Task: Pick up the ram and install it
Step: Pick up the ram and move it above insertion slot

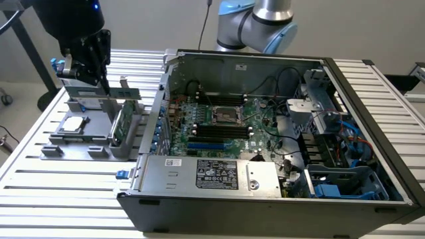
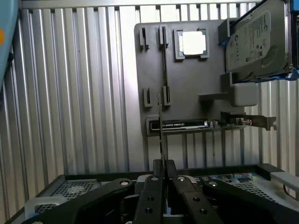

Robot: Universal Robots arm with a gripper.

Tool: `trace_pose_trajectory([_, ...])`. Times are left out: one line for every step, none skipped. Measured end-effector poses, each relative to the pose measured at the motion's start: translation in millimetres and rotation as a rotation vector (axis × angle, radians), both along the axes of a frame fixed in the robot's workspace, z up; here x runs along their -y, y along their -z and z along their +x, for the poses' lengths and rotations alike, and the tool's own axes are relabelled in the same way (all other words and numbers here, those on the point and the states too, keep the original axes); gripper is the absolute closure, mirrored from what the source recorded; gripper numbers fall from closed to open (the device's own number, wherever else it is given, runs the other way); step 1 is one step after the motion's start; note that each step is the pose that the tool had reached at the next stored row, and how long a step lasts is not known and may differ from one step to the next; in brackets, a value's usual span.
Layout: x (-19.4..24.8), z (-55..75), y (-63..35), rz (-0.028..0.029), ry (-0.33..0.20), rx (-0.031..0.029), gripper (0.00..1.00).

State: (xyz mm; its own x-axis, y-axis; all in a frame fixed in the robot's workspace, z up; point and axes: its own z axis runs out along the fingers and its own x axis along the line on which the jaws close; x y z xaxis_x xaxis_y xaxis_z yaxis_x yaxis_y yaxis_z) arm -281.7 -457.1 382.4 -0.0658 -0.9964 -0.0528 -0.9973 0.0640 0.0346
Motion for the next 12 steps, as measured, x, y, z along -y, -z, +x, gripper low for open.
trace_pose_trajectory([0.0, 3.0, -2.1, -0.0001, 0.0, -0.0001, 0.87])
trace_pose_trajectory([0.0, 6.0, -4.1, 0.0, -0.001, -0.0001, 0.87])
trace_pose_trajectory([0.0, 9.1, -6.1, 0.0, -0.001, -0.0001, 0.87])
trace_pose_trajectory([0.0, 12.0, -7.8, 0.0001, -0.001, 0.0, 0.87])
trace_pose_trajectory([0.0, 15.2, -9.3, 0.0002, -0.002, 0.0001, 0.87])
trace_pose_trajectory([0.0, 18.6, -10.7, 0.0, -0.002, 0.0, 0.87])
trace_pose_trajectory([0.0, 21.8, -11.9, 0.0, -0.002, 0.0, 0.87])
trace_pose_trajectory([0.0, 25.1, -12.9, 0.0, -0.002, 0.0, 0.87])
trace_pose_trajectory([0.0, 28.5, -13.8, 0.0, -0.002, 0.0, 0.87])
trace_pose_trajectory([0.0, 32.2, -14.5, 0.0, -0.003, -0.0001, 0.87])
trace_pose_trajectory([0.0, 36.1, -15.1, 0.0, -0.003, 0.0, 0.87])
trace_pose_trajectory([0.0, 40.0, -15.7, 0.0, -0.003, -0.0001, 0.87])
